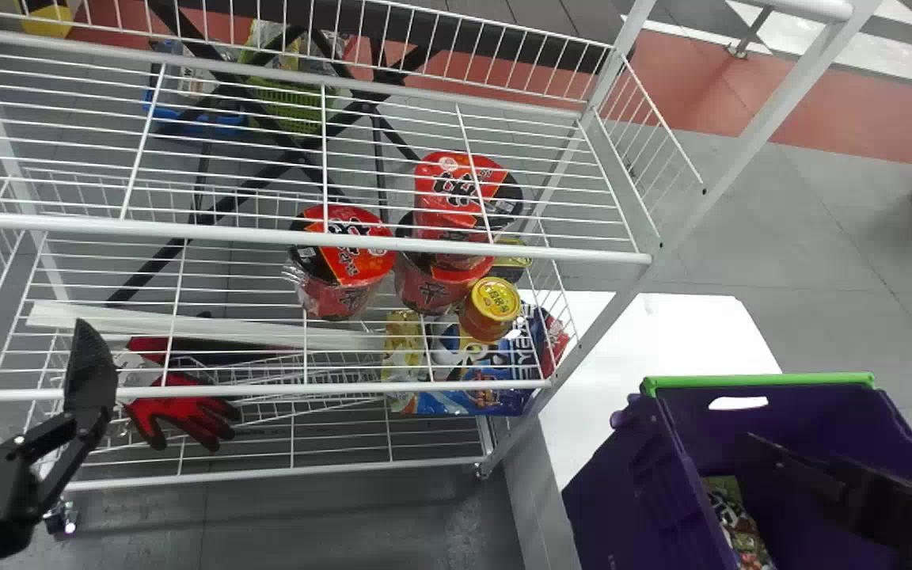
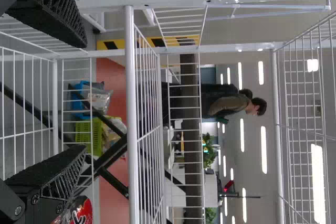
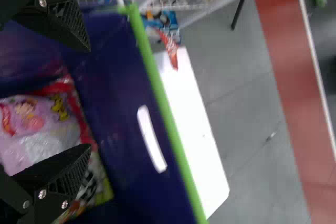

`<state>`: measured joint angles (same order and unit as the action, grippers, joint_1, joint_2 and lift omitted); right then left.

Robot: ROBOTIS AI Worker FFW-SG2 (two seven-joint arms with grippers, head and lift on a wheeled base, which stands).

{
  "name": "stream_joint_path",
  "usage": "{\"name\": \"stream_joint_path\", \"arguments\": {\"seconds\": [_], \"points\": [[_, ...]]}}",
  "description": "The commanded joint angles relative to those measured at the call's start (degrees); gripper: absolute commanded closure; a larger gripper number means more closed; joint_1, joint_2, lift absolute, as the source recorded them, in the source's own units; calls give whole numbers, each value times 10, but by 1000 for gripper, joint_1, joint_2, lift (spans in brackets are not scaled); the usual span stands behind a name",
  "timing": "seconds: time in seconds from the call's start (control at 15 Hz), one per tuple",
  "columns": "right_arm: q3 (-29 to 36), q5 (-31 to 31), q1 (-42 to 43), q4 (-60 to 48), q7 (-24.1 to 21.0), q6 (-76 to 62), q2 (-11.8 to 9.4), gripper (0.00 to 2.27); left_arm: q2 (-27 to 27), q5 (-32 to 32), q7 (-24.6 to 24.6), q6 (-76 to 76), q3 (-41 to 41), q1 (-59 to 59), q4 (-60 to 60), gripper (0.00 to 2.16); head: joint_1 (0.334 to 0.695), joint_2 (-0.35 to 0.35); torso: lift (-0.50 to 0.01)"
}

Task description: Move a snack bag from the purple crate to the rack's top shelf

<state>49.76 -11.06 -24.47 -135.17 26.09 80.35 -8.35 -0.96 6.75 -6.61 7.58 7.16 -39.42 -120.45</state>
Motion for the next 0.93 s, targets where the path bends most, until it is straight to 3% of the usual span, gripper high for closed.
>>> {"name": "stream_joint_path", "arguments": {"seconds": [0.0, 0.27, 0.33, 0.6, 0.87], "points": [[8, 45, 26, 54, 26, 57, -50, 191, 0, 0, -2, 0, 0, 0, 3, 137, 695, -350, -452], [-38, 142, 81, 200, 120, 97, -158, 194, 0, 1, -1, 2, 2, 1, 9, 137, 695, -350, -452], [-67, 182, 91, 238, 172, 97, -185, 194, 0, 2, -1, 0, 3, 1, 9, 137, 695, -350, -452], [-166, 297, 140, 373, 324, -6, -225, 194, 0, 5, -3, 0, 4, 0, 9, 137, 695, -350, -452], [-232, 338, 188, 526, 404, -113, -249, 194, 0, 5, -3, 0, 3, 0, 9, 137, 695, -350, -452]]}}
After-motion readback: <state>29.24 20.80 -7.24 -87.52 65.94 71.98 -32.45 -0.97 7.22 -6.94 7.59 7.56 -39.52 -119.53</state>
